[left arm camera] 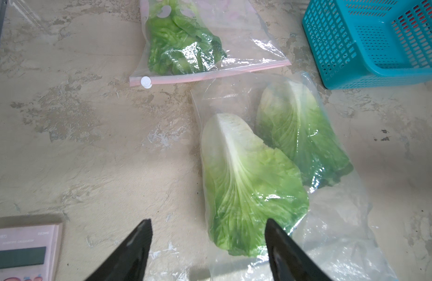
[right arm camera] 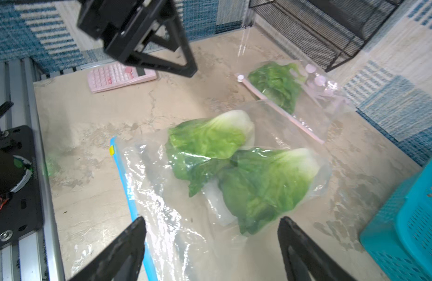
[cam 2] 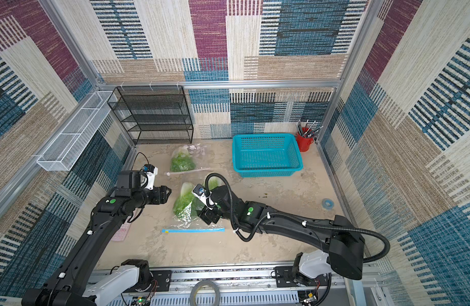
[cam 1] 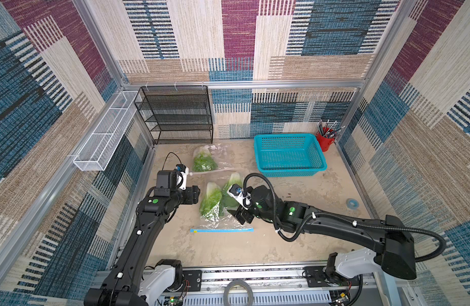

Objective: Open the zip-top bag and take out the chinese cabbages
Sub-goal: Adjust the zipper food storage bag at the center of the board.

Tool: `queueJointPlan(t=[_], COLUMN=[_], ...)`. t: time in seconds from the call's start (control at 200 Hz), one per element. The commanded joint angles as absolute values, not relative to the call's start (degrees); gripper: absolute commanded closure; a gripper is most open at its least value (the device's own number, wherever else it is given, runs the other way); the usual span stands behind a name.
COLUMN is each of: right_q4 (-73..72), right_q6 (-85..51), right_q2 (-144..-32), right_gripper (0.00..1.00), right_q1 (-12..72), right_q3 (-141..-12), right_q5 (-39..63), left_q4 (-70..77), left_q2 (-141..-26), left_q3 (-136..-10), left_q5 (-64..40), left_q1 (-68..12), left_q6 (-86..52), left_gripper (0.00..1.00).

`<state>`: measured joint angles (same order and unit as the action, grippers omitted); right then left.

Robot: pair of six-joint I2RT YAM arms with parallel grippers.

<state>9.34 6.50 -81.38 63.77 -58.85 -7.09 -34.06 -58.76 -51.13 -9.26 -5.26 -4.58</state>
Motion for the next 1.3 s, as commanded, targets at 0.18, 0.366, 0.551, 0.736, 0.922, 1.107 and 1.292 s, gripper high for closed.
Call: queueJointPlan(t=[0.18, 0.366, 0.551, 0.736, 0.922, 1.107, 1.292], right_q4=[8.72, 11.52, 11.8, 11.58, 12.16, 9.38, 7.35], right_q6=[6.55, 8.99, 9.66, 7.61, 7.22, 7.82, 9.33], right_q2=[-85.31, -88.11, -89.88, -92.34, -95.04, -97.25, -99.81], right_gripper=[0.13, 0.12, 0.12, 0.02, 0.03, 0.08, 0.1], right_q1=[69.88, 72.55, 74.75, 76.8, 79.9, 80.68, 80.84], right_q3=[-59.63, -60.9, -61.13, -61.23, -61.57, -61.15, -61.79], right_q5=[-8.36, -11.89, -12.84, -16.43, -20.49, -27.82, -35.2], left_q4=[-32.82, -33.05, -33.64, -34.71, -35.15, -35.69, -36.1], left_q2=[-58.78, -59.86, -59.27, -57.63, -56.5, -56.28, -55.34], left_q3=[-50.71, -51.06, -51.3, -51.51, -51.33, -51.6, -51.72], left_q5=[-5.9, -6.03, -4.25, -1.97, -1.97, -2.84, -2.58], left_q1=[-5.2, -5.2, -5.21, -5.19, -5.2, -5.19, -5.19], left_q6=[-5.58, -5.97, -6.57, -6.77, -7.46, -7.65, -7.73], left_gripper=[0.25, 0.25, 0.25, 0.25, 0.25, 0.25, 0.25])
